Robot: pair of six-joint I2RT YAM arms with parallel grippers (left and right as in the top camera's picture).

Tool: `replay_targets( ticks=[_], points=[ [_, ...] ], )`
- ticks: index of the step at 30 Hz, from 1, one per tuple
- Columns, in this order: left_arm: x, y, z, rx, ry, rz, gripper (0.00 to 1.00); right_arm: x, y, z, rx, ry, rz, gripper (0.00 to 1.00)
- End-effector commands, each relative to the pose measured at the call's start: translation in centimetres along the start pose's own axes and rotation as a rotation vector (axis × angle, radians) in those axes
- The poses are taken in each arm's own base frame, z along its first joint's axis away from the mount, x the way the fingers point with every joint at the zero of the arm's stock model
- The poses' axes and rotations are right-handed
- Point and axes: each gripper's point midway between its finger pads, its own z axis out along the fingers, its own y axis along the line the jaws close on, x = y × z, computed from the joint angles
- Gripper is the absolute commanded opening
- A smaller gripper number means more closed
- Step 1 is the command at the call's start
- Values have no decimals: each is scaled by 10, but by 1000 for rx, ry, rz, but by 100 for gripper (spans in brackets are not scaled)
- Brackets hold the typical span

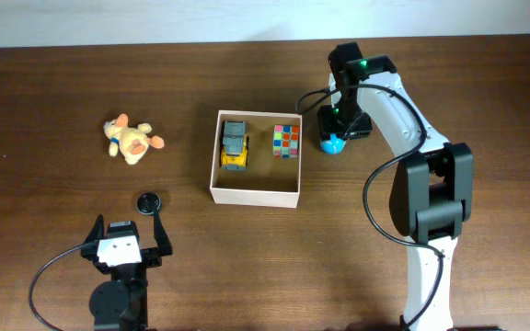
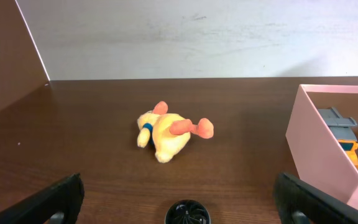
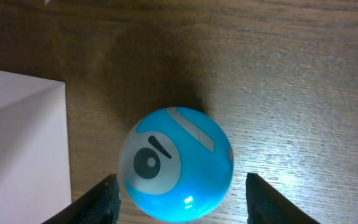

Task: Pack container
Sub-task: 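Lower the right gripper and grasp the blue ball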

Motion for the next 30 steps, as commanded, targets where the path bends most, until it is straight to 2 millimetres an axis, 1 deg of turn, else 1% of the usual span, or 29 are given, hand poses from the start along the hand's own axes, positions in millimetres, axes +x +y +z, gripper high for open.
replay_targets(
  ticks=[1,7,11,12,14,15,18,27,30],
  points=[
    [1,-2,0,10,-1,-6,99,4,3,8,-10,15,-18,60],
    [1,-2,0,10,-1,-6,99,8,2,18,-9,23,-18,60],
    [1,-2,0,10,-1,-6,99,9,2,19,-8,26,-17,59],
    [1,-2,0,10,-1,-6,99,9,2,19,-8,26,-17,58],
    [1,-2,0,9,-1,-6,99,9,2,19,-8,26,-17,50],
    [1,-2,0,10,-1,-6,99,9,2,19,-8,26,-17,50],
    [1,-2,0,10,-1,-6,99,9,2,19,-8,26,-17,42],
    [1,-2,0,10,-1,-6,99,9,1,19,-8,24,-17,42],
    [1,-2,0,9,-1,-6,99,7,2,16,-9,19,-17,42]
  ],
)
